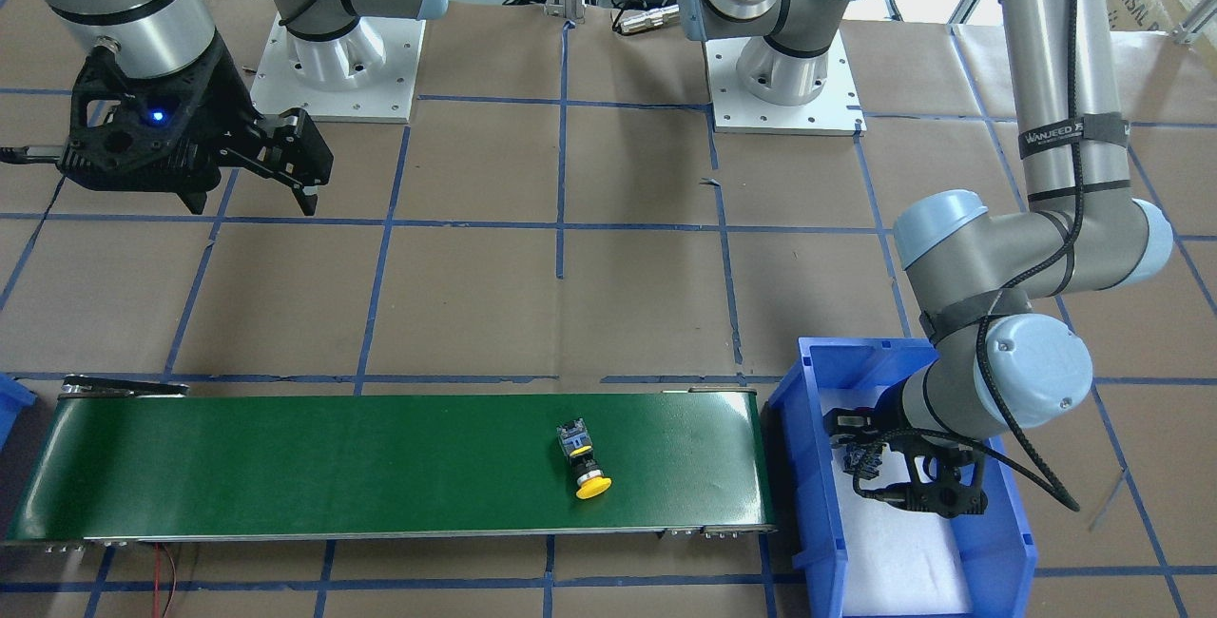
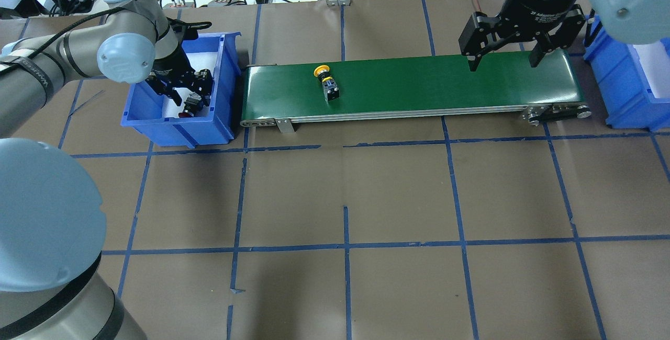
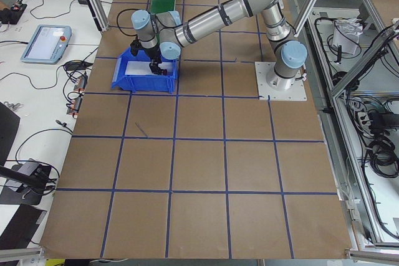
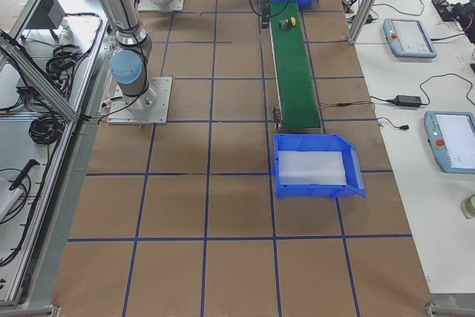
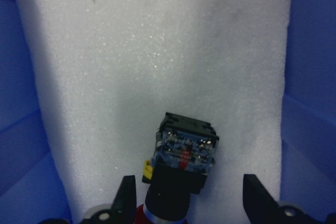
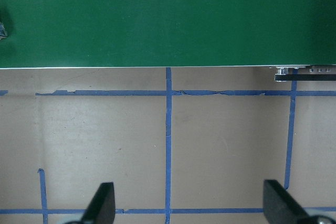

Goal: Transport two buttons from left to right
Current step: 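Grasp the red-capped button in the bin with the left gripper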

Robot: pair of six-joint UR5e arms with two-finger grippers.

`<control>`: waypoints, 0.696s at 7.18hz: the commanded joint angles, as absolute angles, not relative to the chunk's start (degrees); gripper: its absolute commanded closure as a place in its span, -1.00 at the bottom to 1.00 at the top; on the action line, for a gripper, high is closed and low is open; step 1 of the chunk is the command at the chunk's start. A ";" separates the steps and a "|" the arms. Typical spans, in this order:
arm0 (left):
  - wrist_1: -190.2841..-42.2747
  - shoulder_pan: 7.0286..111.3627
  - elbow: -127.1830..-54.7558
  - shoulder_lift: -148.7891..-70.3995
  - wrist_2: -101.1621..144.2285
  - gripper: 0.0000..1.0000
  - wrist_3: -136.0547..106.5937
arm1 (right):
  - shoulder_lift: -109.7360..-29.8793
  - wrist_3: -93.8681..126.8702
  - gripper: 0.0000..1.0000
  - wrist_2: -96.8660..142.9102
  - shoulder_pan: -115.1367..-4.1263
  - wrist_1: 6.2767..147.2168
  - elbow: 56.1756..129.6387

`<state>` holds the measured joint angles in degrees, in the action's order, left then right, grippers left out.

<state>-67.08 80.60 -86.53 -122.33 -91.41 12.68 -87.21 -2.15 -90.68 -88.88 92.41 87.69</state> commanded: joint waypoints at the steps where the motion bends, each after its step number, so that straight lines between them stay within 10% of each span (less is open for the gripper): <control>1: -66.27 80.60 -86.48 -122.96 -91.41 -0.50 13.18 | -87.10 -2.46 -1.00 -90.18 -88.86 92.29 87.71; 2: -66.27 80.60 -86.57 -123.05 -91.41 -0.49 13.27 | -87.10 -3.07 -1.00 -90.09 -88.86 92.29 87.71; 5: -66.09 80.77 -86.31 -122.70 -91.58 0.49 13.18 | -85.79 -3.16 -1.00 -89.74 -89.38 92.72 87.63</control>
